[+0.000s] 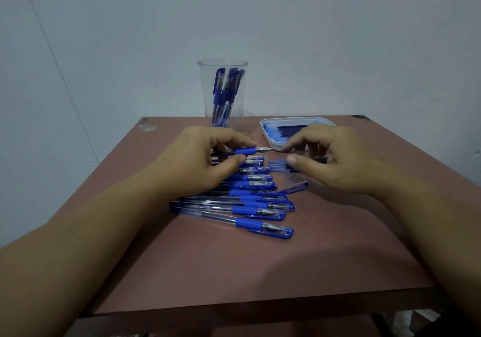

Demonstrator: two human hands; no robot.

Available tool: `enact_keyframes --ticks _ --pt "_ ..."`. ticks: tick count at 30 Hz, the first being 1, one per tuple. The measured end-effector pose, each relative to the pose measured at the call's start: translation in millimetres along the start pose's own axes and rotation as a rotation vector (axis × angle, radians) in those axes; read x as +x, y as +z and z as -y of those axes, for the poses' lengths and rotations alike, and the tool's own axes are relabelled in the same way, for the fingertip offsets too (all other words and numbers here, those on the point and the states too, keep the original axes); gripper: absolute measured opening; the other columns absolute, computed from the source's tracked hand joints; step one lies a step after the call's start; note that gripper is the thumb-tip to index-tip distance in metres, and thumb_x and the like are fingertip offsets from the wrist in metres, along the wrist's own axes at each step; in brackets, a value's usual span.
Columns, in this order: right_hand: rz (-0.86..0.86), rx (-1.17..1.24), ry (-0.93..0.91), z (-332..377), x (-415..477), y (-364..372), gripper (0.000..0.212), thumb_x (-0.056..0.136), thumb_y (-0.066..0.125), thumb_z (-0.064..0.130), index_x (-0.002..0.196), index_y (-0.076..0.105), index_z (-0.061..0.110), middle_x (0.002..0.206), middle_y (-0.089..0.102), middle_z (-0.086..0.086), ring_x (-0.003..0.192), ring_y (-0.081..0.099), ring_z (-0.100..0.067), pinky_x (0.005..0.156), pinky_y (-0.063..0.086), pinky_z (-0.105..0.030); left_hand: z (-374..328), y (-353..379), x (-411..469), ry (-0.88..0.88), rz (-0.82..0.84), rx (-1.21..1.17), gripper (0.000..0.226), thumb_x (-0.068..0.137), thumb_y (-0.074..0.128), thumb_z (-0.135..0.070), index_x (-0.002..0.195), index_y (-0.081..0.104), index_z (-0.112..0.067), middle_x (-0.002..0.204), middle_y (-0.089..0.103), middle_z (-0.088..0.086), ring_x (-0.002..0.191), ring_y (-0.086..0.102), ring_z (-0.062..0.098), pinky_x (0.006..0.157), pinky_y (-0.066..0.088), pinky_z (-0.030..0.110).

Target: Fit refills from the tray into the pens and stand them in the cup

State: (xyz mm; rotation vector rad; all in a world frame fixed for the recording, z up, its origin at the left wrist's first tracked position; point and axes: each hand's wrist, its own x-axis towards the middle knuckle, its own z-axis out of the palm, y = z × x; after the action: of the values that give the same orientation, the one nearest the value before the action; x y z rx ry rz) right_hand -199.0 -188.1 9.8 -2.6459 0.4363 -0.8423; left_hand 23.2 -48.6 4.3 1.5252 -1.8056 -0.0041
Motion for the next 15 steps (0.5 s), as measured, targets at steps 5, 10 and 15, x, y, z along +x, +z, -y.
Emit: enact_keyframes --ticks 5,10,15 --pt "-0.087 -0.006 -0.081 11 6 18 0.024 0.09 0.055 0.043 0.097 0.071 0.027 0.078 0.062 0.018 0.073 0.056 -0.004 0.062 0.038 -0.011 -4 3 1 0.032 0.018 -0.007 0.032 0.087 0.07 -0.028 0.11 0.063 -0.05 0.092 0.071 -0.022 0.081 0.066 0.004 0.073 0.053 0.018" --pt "-0.117 0.007 -0.095 12 8 23 0.007 0.089 0.065 0.032 0.091 0.07 0.028 0.08 0.065 0.015 0.073 0.059 -0.008 0.063 0.044 -0.019 -6 4 1 0.054 0.005 -0.014 0.033 0.086 0.072 -0.026 0.106 0.062 -0.051 0.087 0.067 -0.029 0.079 0.066 0.001 0.072 0.052 0.013" --pt "-0.11 0.097 -0.085 15 7 22 0.029 0.083 0.075 0.02 0.089 0.057 0.042 0.083 0.063 0.021 0.072 0.057 -0.008 0.065 0.047 -0.018 -6 5 2 0.034 -0.007 -0.026 0.031 0.087 0.071 -0.025 0.106 0.065 -0.049 0.088 0.072 -0.02 0.077 0.068 0.005 0.068 0.052 0.015"
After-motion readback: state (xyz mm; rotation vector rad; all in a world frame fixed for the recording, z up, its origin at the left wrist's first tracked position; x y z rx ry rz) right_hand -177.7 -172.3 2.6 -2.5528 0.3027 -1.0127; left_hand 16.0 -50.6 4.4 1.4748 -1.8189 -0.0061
